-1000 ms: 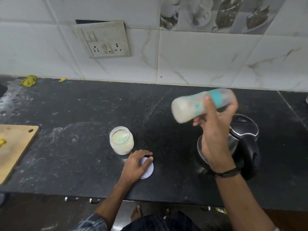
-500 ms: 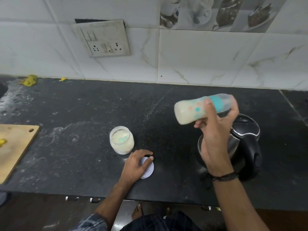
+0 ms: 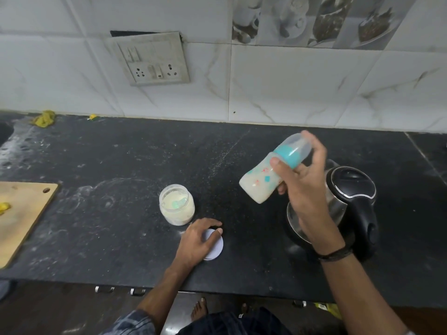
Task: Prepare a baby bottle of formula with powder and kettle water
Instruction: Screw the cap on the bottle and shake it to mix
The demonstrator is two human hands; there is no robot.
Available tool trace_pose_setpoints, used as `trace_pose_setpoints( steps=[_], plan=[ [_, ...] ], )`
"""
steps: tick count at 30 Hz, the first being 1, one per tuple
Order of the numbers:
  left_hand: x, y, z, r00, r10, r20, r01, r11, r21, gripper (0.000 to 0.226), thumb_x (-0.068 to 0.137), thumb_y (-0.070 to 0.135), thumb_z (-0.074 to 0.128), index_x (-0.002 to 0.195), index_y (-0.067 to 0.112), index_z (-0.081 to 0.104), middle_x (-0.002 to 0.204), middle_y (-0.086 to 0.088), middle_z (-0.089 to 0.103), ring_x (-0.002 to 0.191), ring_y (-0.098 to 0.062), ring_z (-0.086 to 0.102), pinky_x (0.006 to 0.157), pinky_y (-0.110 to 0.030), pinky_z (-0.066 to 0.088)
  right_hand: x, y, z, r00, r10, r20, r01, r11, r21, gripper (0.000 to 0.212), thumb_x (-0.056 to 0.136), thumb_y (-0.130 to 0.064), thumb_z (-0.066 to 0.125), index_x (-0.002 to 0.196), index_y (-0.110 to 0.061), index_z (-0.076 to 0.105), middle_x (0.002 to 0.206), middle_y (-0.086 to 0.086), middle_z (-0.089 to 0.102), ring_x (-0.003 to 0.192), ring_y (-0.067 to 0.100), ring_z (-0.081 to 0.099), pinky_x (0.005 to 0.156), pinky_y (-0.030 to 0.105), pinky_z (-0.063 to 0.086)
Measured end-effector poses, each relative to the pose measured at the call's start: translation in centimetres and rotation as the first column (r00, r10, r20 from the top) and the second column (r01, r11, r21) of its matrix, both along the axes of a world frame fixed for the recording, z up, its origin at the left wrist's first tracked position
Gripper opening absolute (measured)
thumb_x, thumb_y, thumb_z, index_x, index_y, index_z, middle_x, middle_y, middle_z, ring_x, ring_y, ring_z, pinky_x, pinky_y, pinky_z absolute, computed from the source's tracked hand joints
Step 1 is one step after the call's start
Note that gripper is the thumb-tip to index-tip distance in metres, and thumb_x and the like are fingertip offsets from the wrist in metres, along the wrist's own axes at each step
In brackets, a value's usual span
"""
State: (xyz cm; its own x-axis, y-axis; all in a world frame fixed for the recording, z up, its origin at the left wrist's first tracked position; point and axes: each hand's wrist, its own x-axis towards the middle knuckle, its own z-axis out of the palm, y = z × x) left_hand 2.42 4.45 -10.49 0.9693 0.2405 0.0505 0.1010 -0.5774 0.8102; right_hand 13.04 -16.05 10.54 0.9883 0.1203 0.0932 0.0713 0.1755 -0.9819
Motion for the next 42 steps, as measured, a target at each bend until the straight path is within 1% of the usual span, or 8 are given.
trace_pose_setpoints(
  steps=[12,17,21,25,30,35,39,42],
  plan=[
    [0.1,-0.1,-0.1,1.000,0.005,-0.003,-0.005,1.000,-0.004,0.015,0.094,0.035,0.068,0.107,0.035,0.075,0.109,0.033,0.067,0.110,0.010,0.058,0.095,-0.013,0.039,0.4,0.3,0.1,0.962,-0.256,-0.091,0.270,0.931,0.243,0.059,0.098,-0.021,0.068,0.145,-0.023,0.033,0.102,0.002,0.069,0.068,0.015,0.058,0.046,0.025,0.044],
    [0.1,0.1,-0.2,1.000,-0.003,-0.004,0.003,1.000,-0.004,0.013,0.095,0.031,0.071,0.107,0.035,0.075,0.110,0.032,0.068,0.110,0.008,0.059,0.094,-0.011,0.039,0.2,0.5,0.2,1.000,-0.006,0.003,0.006,1.000,0.012,0.058,0.093,-0.011,0.074,0.134,-0.035,0.041,0.102,0.007,0.068,0.069,0.012,0.061,0.047,0.021,0.046],
    [0.1,0.0,-0.1,1.000,0.007,-0.010,-0.007,1.000,-0.002,0.014,0.095,0.034,0.069,0.107,0.035,0.075,0.109,0.033,0.067,0.110,0.009,0.058,0.095,-0.012,0.039,0.5,0.4,0.5,0.980,-0.189,-0.062,0.198,0.956,0.215,0.058,0.097,-0.022,0.069,0.142,-0.025,0.034,0.106,0.008,0.067,0.067,0.016,0.058,0.048,0.026,0.045],
    [0.1,0.2,-0.2,1.000,-0.003,-0.007,0.003,1.000,0.000,0.014,0.095,0.033,0.069,0.108,0.035,0.075,0.111,0.032,0.067,0.110,0.010,0.058,0.095,-0.014,0.040,0.3,0.6,0.1,0.994,0.086,-0.070,-0.091,0.993,-0.071,0.056,0.092,-0.011,0.073,0.131,-0.037,0.043,0.099,0.010,0.067,0.059,0.009,0.058,0.045,0.021,0.045],
    [0.1,-0.1,0.0,1.000,0.006,-0.005,-0.006,1.000,0.001,0.018,0.093,0.040,0.065,0.108,0.035,0.075,0.109,0.034,0.066,0.109,0.010,0.058,0.095,-0.013,0.039,0.6,1.0,0.2,0.972,-0.165,-0.167,0.180,0.980,0.083,0.054,0.095,-0.025,0.071,0.139,-0.029,0.038,0.102,0.012,0.068,0.055,0.011,0.054,0.044,0.023,0.044],
    [0.1,0.0,-0.1,1.000,0.005,-0.005,-0.005,1.000,-0.011,0.021,0.091,0.043,0.064,0.107,0.035,0.075,0.108,0.033,0.067,0.109,0.009,0.058,0.094,-0.010,0.038,0.2,1.1,0.1,0.993,0.046,-0.111,-0.056,0.995,-0.086,0.055,0.092,-0.017,0.074,0.133,-0.037,0.044,0.088,0.005,0.070,0.053,0.009,0.053,0.043,0.022,0.043],
    [0.1,-0.1,-0.1,1.000,0.015,-0.017,-0.015,1.000,-0.013,0.014,0.095,0.032,0.070,0.107,0.035,0.075,0.108,0.031,0.068,0.109,0.009,0.058,0.092,-0.007,0.036,0.6,0.9,1.1,0.962,-0.244,-0.121,0.253,0.965,0.067,0.059,0.096,-0.025,0.070,0.142,-0.031,0.033,0.103,0.011,0.069,0.055,0.015,0.053,0.043,0.023,0.044],
    [0.1,0.1,-0.2,1.000,0.007,-0.008,-0.007,1.000,-0.009,0.013,0.094,0.033,0.070,0.107,0.035,0.075,0.108,0.032,0.068,0.109,0.007,0.059,0.092,-0.008,0.037,0.6,1.2,0.6,0.992,-0.053,-0.118,0.043,0.995,-0.089,0.055,0.095,-0.020,0.072,0.137,-0.030,0.038,0.098,0.013,0.067,0.051,0.012,0.054,0.040,0.022,0.042]
  ],
)
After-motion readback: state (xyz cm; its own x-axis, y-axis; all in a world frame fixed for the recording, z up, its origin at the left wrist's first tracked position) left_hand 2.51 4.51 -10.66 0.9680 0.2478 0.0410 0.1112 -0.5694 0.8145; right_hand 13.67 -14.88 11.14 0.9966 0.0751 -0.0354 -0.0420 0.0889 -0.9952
